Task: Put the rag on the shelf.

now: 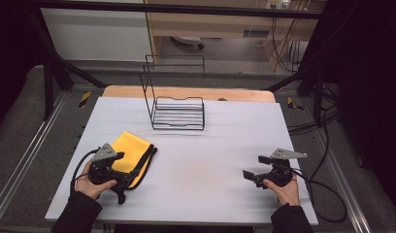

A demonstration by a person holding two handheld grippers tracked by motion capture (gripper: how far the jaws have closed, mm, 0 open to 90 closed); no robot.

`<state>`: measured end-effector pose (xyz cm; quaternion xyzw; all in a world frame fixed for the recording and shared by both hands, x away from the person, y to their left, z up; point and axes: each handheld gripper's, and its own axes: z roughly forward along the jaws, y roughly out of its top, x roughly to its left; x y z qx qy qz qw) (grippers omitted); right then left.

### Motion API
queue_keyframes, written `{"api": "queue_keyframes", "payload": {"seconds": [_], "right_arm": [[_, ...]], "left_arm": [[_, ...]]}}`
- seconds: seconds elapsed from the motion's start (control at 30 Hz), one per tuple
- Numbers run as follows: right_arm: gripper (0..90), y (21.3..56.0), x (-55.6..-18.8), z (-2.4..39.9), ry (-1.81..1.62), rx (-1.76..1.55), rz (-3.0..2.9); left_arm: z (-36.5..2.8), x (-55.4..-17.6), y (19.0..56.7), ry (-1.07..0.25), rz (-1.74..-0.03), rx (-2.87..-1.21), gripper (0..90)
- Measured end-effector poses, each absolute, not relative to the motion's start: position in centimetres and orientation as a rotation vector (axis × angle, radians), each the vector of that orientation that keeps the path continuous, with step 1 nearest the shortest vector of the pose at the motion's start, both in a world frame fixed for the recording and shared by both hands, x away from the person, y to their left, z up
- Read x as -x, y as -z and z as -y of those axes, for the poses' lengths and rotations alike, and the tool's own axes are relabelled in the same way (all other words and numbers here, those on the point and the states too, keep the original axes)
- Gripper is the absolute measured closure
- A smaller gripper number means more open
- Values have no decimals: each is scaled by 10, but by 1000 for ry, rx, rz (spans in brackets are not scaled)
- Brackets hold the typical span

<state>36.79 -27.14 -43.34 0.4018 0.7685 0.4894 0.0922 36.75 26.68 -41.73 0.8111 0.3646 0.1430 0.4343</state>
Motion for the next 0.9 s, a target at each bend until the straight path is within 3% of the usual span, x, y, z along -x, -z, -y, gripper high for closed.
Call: {"api": "queue_keyframes", "payload": {"seconds": [0.63,0.9], "right_arm": [[6,433,-367,270,-1440,-1189,-2282],[6,433,-367,268,-1423,-1187,-2287]], "left_arm": [[-248,-369,410,-373,-924,-2079,58],[-229,-382,404,-400,-995,-2111,164]]}}
